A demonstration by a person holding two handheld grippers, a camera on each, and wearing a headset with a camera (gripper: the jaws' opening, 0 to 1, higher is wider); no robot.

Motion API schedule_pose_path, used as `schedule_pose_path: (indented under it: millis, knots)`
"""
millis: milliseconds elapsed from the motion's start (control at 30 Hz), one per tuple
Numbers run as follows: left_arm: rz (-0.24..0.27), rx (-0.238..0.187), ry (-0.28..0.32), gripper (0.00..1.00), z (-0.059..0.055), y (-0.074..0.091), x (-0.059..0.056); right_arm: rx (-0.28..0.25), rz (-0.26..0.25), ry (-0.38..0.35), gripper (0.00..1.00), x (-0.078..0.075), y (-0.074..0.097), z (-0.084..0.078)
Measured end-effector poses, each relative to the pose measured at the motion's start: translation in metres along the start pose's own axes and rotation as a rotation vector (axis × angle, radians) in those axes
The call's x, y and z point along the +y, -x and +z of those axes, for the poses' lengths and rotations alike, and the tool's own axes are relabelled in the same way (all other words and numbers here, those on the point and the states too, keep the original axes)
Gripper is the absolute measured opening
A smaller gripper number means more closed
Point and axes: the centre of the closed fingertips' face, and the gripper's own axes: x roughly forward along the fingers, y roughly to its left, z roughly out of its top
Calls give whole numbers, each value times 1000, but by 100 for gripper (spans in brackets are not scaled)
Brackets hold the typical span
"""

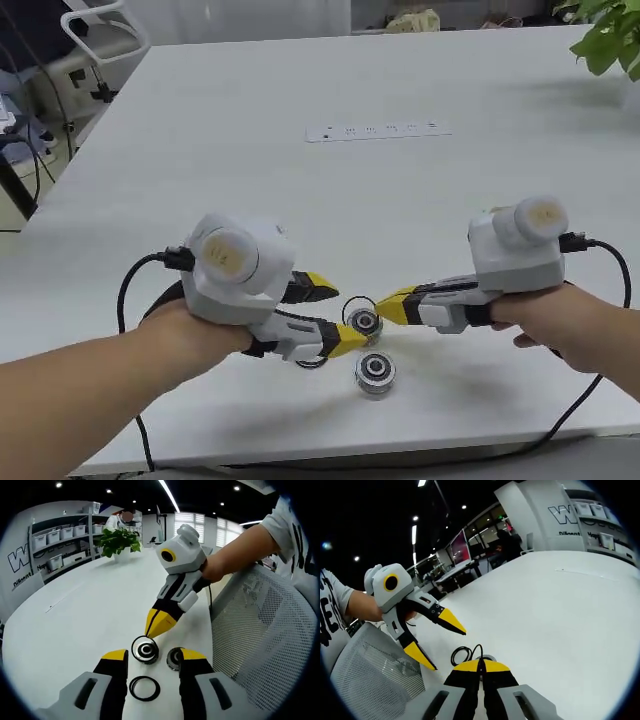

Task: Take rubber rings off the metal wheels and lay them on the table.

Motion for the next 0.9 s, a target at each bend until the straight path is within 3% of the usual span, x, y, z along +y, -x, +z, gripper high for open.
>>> schedule_pose_path:
  millis: [333,900]
  knots:
    - [13,-31,-4,47,2,21,-1,-6,25,3,0,12,-2,6]
    - [63,-42,17,56,-16,51,6,9,66,-2,0,27,-16,7]
